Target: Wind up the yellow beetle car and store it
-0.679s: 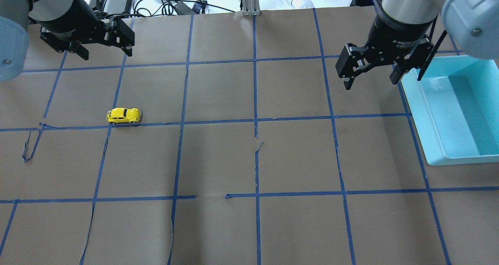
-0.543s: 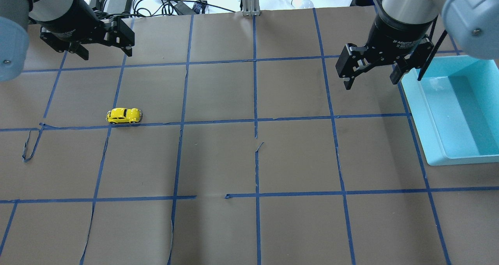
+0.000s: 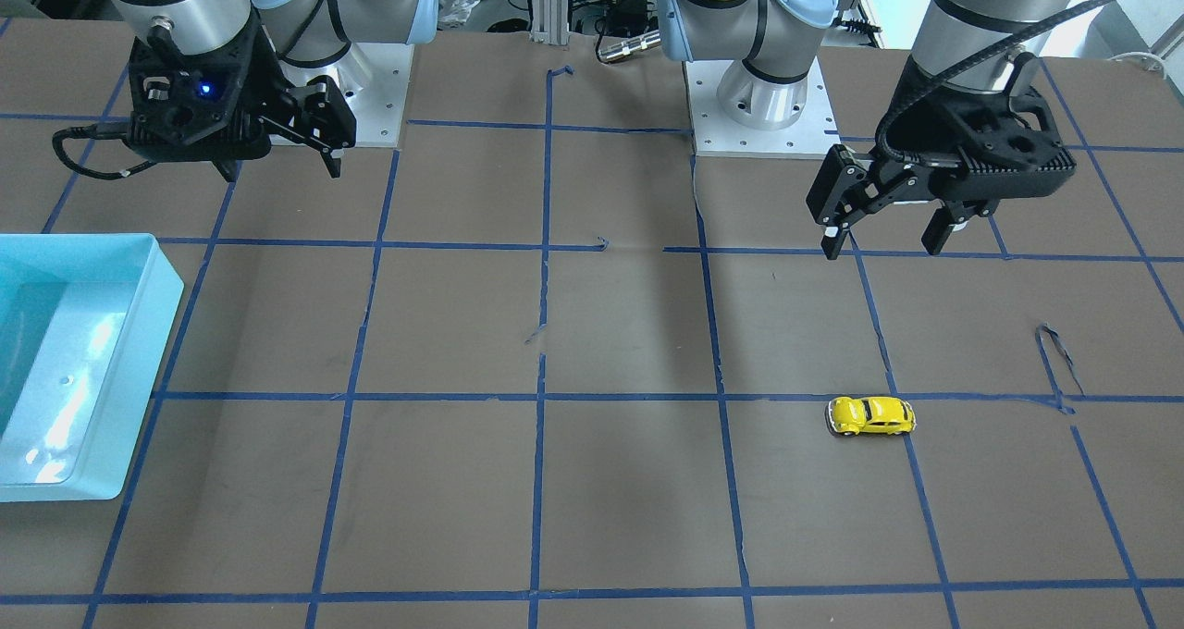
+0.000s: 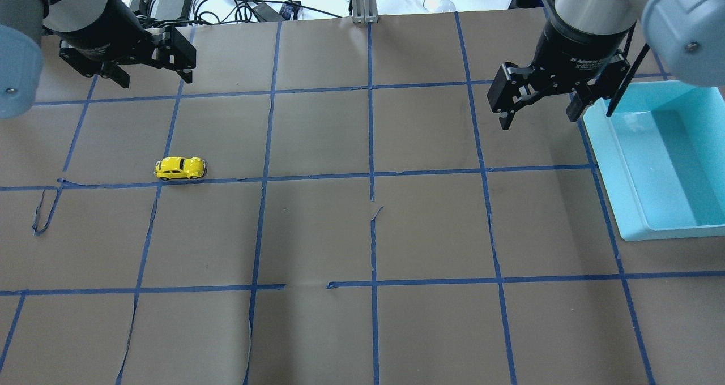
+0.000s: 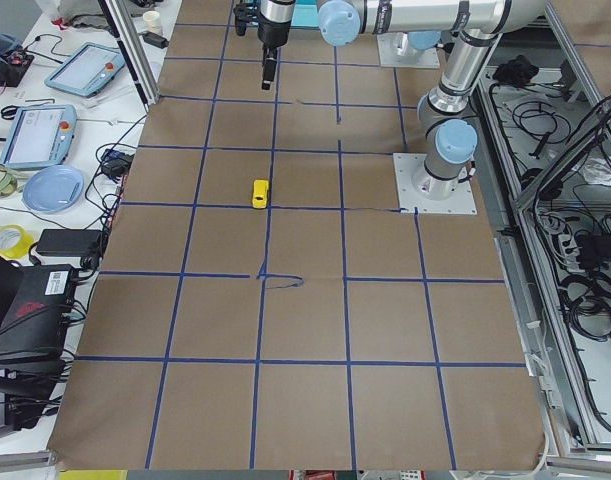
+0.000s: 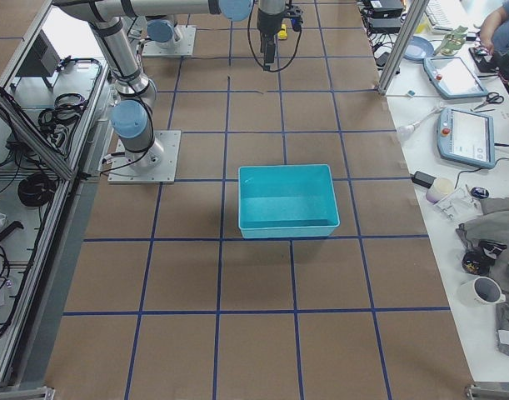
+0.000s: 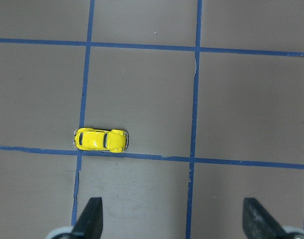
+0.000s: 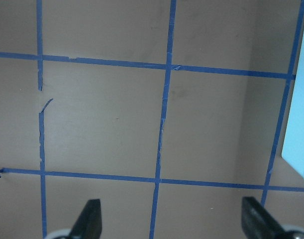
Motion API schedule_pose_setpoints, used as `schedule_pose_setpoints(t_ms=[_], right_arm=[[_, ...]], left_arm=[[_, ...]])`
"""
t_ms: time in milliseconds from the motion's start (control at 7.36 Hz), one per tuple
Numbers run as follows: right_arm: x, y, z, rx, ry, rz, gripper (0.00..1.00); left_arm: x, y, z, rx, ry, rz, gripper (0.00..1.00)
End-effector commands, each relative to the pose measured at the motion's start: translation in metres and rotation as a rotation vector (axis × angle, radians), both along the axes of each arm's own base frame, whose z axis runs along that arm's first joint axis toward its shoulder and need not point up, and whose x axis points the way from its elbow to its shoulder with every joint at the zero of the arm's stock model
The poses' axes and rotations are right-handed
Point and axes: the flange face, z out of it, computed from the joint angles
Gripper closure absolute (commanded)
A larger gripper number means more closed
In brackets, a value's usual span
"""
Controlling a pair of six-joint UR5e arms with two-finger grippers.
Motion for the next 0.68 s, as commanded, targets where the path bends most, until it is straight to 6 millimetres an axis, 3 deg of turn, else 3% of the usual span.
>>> schedule_pose_setpoints(t_ms=[0, 543], right_arm=[[-0.0003, 0.0008, -0.0013, 0.008, 0.002, 0.001, 0.00], [-0.0003, 0.0016, -0.0015, 0.009, 0.002, 0.001, 0.00]], left_arm=[[-0.0006, 0.0019, -0.0006, 0.008, 0.003, -0.001, 0.00], [-0.0016, 0.0010, -0.0016, 0.011, 0.007, 0.001, 0.00]])
